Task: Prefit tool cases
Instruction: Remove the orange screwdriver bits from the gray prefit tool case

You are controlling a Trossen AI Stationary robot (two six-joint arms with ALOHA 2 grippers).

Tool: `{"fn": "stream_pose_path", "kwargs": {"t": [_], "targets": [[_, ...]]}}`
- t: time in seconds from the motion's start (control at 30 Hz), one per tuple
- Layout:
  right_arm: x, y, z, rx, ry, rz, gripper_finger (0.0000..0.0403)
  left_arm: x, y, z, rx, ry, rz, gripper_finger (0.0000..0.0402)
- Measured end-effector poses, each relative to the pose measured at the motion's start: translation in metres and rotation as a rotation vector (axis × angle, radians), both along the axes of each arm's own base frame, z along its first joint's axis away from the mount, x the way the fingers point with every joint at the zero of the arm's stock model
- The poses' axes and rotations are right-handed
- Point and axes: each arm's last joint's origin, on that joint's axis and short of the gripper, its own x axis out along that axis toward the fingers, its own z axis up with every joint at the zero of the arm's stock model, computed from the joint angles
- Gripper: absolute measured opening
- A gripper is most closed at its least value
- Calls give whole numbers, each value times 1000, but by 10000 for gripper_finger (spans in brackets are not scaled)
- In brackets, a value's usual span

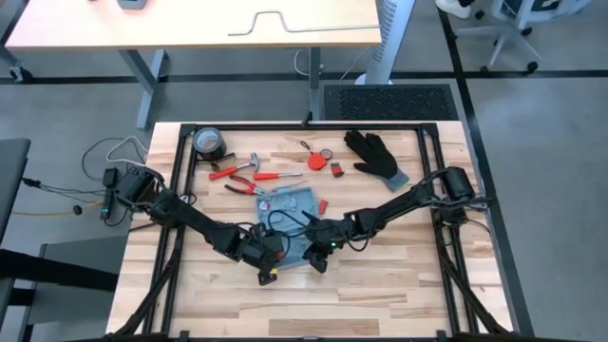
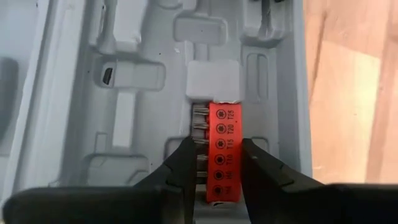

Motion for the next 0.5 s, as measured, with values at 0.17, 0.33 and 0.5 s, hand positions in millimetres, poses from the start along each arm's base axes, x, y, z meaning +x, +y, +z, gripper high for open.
{"fn": "stream_pose_path", "kwargs": {"t": [0.17,0.33,0.5], "targets": [[-2,0,-1,-3,35,1,63,5,-2,10,12,-9,-26,85],[-6,0,-5,-15,86,5,63,8,-3,15,21,-11,-26,85],[-7,0,-6,-17,94,4,63,9,-4,17,19,-16,-26,85]]}}
